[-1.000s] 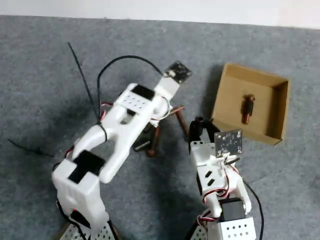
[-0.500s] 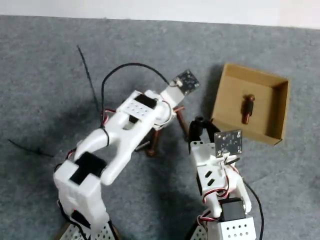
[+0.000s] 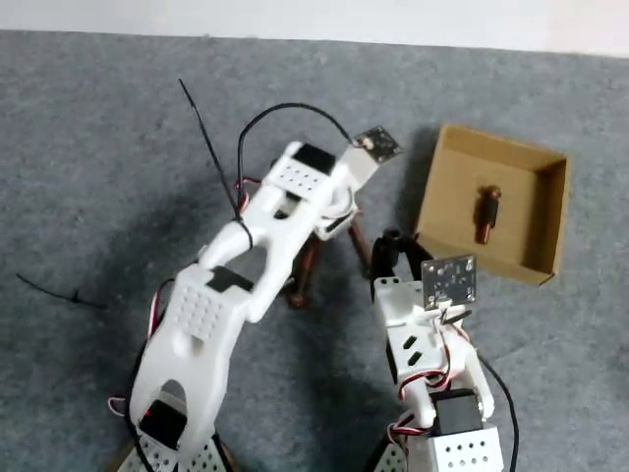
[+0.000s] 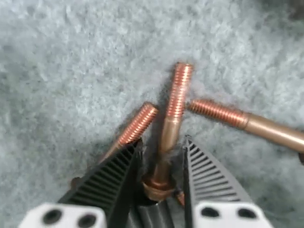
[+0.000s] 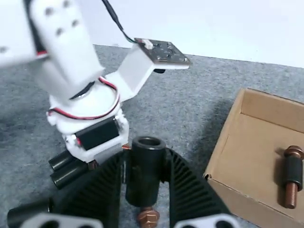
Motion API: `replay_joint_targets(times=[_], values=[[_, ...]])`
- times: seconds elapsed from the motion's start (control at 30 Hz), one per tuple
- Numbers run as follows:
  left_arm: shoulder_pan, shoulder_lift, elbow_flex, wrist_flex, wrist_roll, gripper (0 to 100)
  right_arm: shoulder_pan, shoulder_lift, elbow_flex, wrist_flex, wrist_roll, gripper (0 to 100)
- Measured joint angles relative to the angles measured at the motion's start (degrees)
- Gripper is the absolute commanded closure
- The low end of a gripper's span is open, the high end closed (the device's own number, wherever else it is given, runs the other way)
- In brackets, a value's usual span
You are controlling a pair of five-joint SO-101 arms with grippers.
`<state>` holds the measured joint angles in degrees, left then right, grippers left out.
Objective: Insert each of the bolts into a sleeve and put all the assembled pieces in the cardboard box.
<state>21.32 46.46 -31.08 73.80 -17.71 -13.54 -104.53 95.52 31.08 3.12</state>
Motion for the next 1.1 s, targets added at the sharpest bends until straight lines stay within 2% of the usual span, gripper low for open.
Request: replay_joint_targets(times=[0.03, 0.17, 0.37, 0.6, 0.8, 0.97, 1.1], values=[[0.0, 1.5, -2.6, 1.9, 0.1, 99, 0.0, 0.0, 0.0, 0.0, 0.0, 99.5], [0.3, 6.5, -10.8, 8.4, 0.0, 100, 0.0, 0.0, 0.0, 0.0, 0.0, 99.5], [0.3, 8.7, -15.3, 11.4, 0.6, 100, 0.0, 0.0, 0.0, 0.0, 0.0, 99.5], [-3.1, 7.1, -16.1, 11.8, 9.6, 100, 0.0, 0.0, 0.0, 0.0, 0.0, 99.5], [-9.6, 0.3, -11.4, 12.1, 12.4, 100, 0.0, 0.0, 0.0, 0.0, 0.0, 99.5], [-9.7, -8.4, -4.6, 12.2, 12.6, 100, 0.0, 0.0, 0.0, 0.0, 0.0, 99.5], [-10.0, -18.5, 5.9, 10.5, 12.7, 100, 0.0, 0.0, 0.0, 0.0, 0.0, 99.5]])
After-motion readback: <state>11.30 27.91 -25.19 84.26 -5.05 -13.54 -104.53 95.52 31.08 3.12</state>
